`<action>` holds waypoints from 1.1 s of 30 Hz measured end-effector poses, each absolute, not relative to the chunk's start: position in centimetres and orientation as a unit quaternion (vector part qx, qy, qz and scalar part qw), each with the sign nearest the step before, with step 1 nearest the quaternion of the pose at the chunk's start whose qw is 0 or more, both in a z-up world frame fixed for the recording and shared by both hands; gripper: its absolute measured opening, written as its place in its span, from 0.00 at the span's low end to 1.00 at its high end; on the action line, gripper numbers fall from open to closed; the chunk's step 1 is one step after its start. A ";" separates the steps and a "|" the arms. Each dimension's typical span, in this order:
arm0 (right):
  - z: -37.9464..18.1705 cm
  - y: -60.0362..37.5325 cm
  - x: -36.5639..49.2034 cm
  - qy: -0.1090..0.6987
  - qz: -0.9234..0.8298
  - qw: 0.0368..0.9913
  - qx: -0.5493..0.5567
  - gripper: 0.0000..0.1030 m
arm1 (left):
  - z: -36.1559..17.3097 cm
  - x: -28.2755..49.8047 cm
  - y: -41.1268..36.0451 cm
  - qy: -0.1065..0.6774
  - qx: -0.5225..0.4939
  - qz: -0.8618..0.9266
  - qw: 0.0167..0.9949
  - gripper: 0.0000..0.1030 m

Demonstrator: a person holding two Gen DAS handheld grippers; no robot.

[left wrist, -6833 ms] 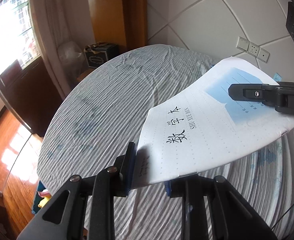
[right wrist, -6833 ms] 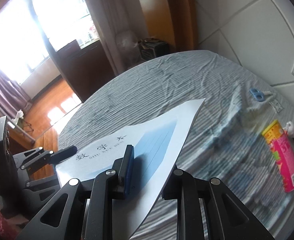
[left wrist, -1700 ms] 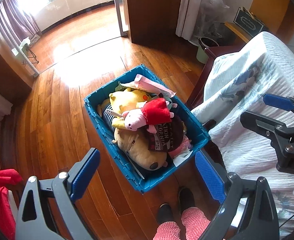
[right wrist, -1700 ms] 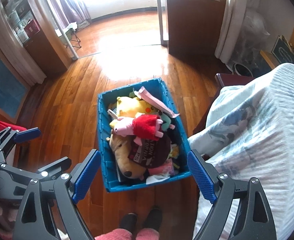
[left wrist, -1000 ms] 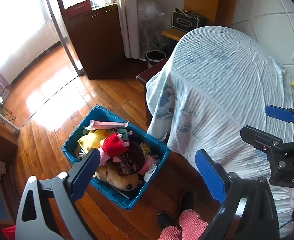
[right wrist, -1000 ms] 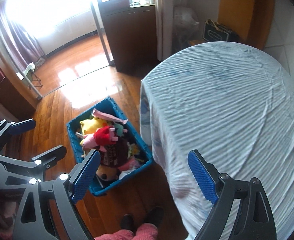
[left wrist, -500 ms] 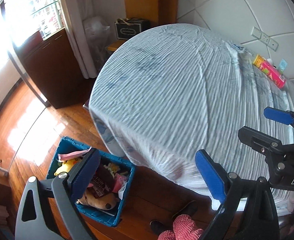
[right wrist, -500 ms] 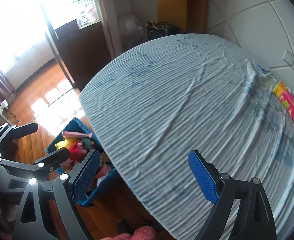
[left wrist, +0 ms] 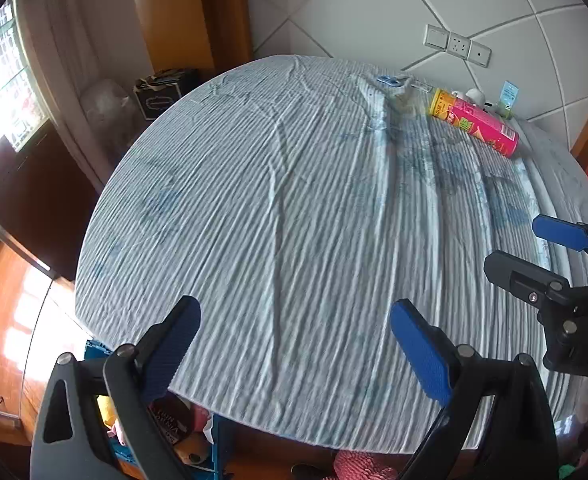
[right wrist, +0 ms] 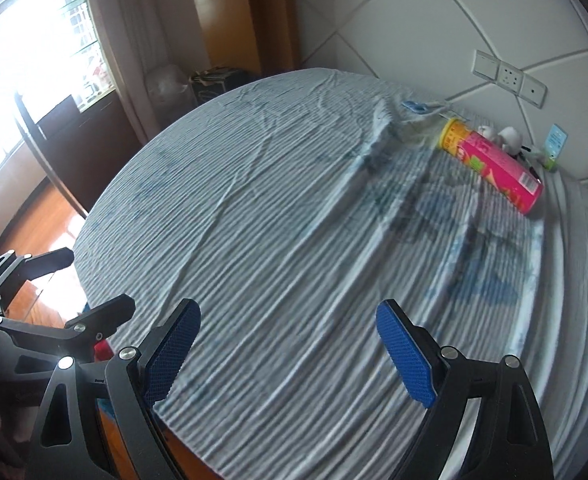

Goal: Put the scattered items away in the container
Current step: 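Move both tools toward the pink Lay's chip can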

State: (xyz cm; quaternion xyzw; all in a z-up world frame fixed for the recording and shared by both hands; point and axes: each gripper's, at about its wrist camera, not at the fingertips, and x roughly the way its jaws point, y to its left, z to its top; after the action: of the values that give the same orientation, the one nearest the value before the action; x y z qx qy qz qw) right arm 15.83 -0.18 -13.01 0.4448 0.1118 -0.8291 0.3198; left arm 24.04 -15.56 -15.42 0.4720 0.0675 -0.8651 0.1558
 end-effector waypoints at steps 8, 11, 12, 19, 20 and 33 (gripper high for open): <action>-12.3 5.6 10.0 0.099 -0.846 0.276 0.445 0.88 | -14.8 16.3 -11.4 0.042 0.476 -0.871 0.115 0.94; -11.5 8.1 8.0 0.089 -0.856 0.252 0.443 0.89 | -14.1 13.8 -9.9 0.035 0.472 -0.875 0.101 0.94; -11.2 8.9 7.6 0.087 -0.858 0.244 0.444 0.90 | -13.8 13.0 -9.5 0.034 0.470 -0.877 0.095 0.94; -9.0 14.2 5.1 0.071 -0.873 0.186 0.446 0.99 | -11.9 8.2 -6.6 0.021 0.466 -0.884 0.038 0.94; -8.7 14.8 4.8 0.068 -0.875 0.177 0.445 1.00 | -11.6 7.6 -6.4 0.019 0.466 -0.884 0.030 0.94; -5.0 18.3 -0.3 0.041 -0.886 0.108 0.449 1.00 | -8.9 -2.8 -6.9 -0.073 0.462 -0.883 -0.049 0.94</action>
State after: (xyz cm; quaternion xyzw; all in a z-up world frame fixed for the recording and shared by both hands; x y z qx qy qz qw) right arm -0.27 18.32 -4.97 0.4487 0.0407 -0.8862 0.1084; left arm -2.77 -6.89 -8.91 0.4619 -0.0733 -0.8825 -0.0492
